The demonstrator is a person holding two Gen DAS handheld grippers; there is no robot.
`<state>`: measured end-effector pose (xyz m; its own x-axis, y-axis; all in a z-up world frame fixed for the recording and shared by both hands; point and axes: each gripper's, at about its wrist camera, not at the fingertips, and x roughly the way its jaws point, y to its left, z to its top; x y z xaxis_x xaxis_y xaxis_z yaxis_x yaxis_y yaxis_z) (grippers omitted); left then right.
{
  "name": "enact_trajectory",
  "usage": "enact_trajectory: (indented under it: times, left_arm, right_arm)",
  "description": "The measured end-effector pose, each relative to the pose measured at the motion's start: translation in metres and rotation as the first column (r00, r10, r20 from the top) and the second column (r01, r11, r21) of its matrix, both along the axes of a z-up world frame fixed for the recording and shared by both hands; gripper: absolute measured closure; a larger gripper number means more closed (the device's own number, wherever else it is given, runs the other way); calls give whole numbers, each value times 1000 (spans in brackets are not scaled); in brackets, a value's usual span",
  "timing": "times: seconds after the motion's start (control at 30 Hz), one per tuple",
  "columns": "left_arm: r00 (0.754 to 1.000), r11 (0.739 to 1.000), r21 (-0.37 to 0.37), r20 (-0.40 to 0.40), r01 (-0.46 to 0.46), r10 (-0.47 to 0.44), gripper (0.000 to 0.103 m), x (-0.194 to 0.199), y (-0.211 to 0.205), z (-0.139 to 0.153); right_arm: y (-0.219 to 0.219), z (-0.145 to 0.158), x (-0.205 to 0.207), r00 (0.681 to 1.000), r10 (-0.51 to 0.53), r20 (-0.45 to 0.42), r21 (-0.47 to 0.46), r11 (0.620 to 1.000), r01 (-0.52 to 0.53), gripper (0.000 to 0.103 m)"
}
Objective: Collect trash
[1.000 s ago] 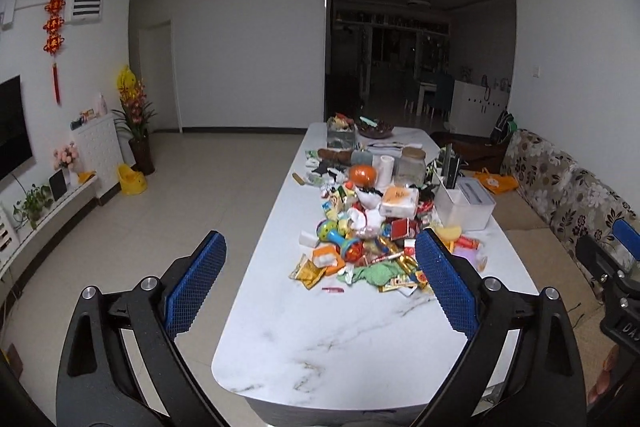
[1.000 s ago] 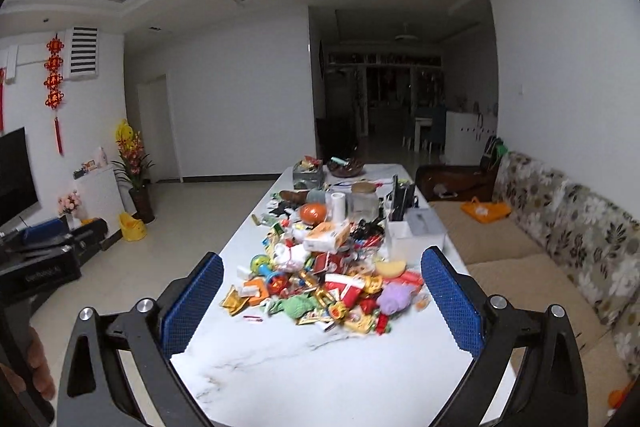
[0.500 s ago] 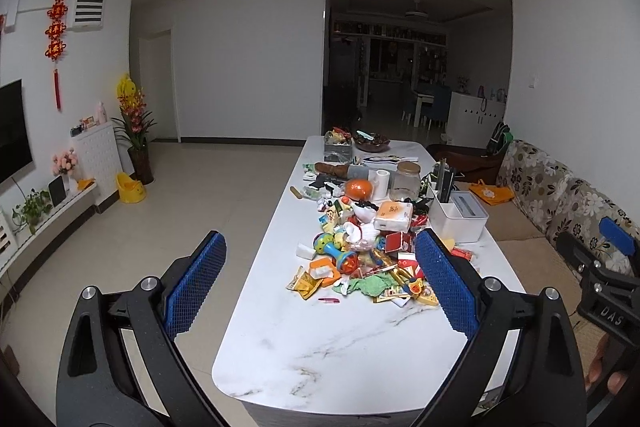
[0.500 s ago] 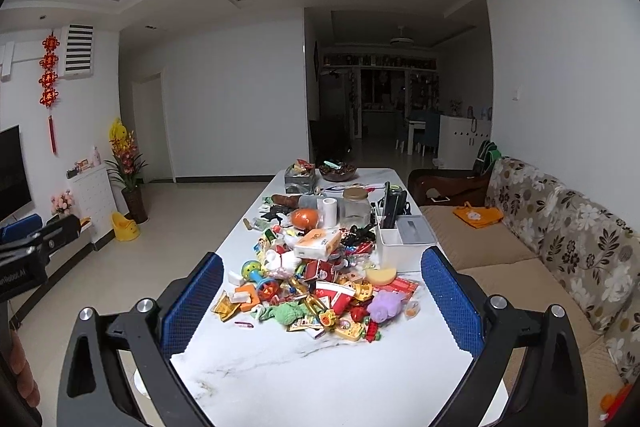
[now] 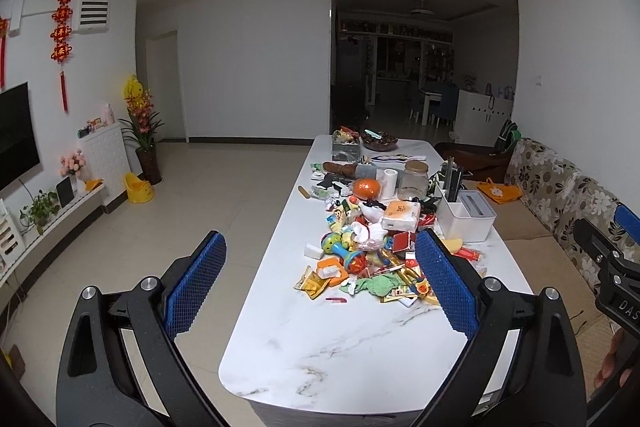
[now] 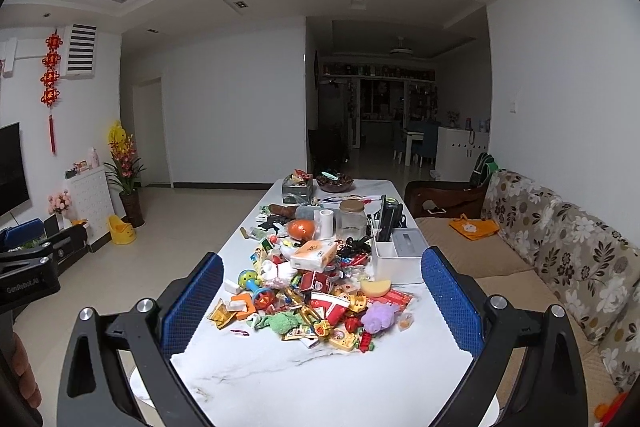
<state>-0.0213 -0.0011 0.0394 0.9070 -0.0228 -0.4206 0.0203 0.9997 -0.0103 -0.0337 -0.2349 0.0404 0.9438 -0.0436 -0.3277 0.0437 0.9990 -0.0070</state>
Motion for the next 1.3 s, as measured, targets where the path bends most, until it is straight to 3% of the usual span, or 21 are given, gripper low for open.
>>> enact_trajectory:
  times: [1.3]
  left_arm:
    - [999,1000,6,29,15,-15,10,-14,-6,17]
  right_arm:
    - [-9,18,-19,999,-11,35,-12,1000,11,5]
